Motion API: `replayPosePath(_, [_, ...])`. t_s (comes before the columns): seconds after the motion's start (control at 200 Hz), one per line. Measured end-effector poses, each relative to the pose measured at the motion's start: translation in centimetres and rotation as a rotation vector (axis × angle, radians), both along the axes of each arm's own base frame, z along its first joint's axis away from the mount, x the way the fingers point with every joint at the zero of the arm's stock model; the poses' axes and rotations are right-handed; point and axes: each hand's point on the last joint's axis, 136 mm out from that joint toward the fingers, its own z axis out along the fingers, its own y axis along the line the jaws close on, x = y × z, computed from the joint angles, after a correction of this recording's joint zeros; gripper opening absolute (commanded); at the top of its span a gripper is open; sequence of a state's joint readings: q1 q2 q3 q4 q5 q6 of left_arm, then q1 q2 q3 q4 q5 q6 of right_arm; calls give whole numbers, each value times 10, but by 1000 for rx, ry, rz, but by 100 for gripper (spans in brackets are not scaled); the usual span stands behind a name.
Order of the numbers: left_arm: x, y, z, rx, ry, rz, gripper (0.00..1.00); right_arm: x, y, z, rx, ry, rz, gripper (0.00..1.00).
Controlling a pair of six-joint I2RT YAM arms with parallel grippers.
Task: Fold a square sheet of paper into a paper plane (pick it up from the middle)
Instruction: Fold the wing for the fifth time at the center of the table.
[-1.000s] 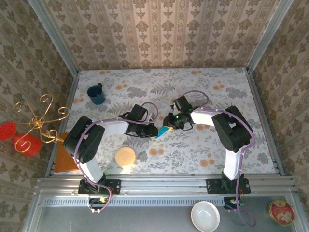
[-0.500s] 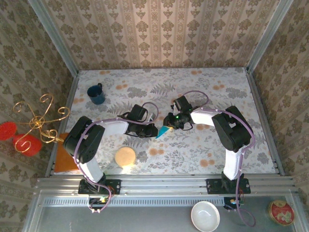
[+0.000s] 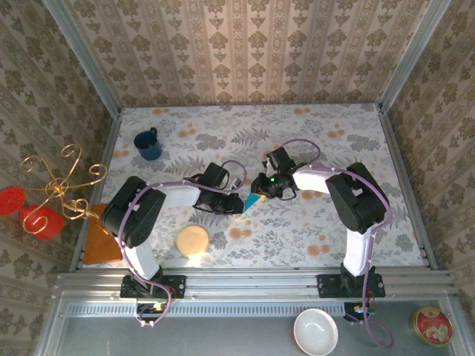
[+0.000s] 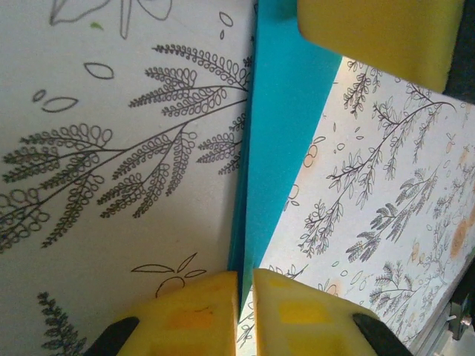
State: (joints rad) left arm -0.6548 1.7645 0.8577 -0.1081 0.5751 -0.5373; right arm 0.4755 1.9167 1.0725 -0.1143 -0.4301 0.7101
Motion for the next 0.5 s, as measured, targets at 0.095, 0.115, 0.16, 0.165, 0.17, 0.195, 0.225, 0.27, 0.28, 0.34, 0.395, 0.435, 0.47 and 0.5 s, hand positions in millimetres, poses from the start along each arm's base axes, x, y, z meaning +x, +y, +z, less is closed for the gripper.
replayPosePath(0.095, [-1, 1, 0, 5, -2, -3, 17, 0, 0, 0, 0, 0, 0, 26])
replayPosePath(0.115, [-1, 1, 1, 7, -2, -4, 18, 0, 0, 0, 0, 0, 0, 26])
replayPosePath(0.16, [-2, 3, 1, 16, 0, -5, 19, 0, 0, 0, 0, 1, 0, 26])
replayPosePath(0.165, [-2, 3, 1, 17, 0, -5, 19, 0, 0, 0, 0, 1, -1, 26])
replayPosePath(0.17, [-2, 4, 1, 19, -1, -6, 19, 0, 0, 0, 0, 0, 0, 26])
replayPosePath(0.195, [-3, 5, 1, 24, 2, -6, 20, 0, 0, 0, 0, 1, -1, 26])
replayPosePath(0.225, [-4, 6, 1, 31, 1, -6, 22, 0, 0, 0, 0, 1, -1, 26])
replayPosePath(0.27, [-5, 9, 2, 43, 1, -5, 24, 0, 0, 0, 0, 1, -1, 26])
replayPosePath(0.28, [-5, 10, 3, 45, -2, -7, 25, 0, 0, 0, 0, 1, -2, 26])
replayPosePath(0.34, [-6, 13, 6, 58, -6, -3, 27, 0, -1, 0, 0, 1, -2, 26])
replayPosePath(0.395, [-4, 16, 13, 59, -26, 3, 27, 0, -1, 0, 0, 1, -3, 26])
replayPosePath(0.435, [-2, 16, 20, 51, -44, 9, 27, 1, -1, 0, 1, 2, -5, 26])
replayPosePath(0.47, [0, 15, 27, 41, -62, 12, 27, 1, -1, 0, 1, 3, -6, 26])
replayPosePath(0.5, [3, 15, 32, 33, -77, 15, 26, 1, -1, 0, 1, 3, -6, 26])
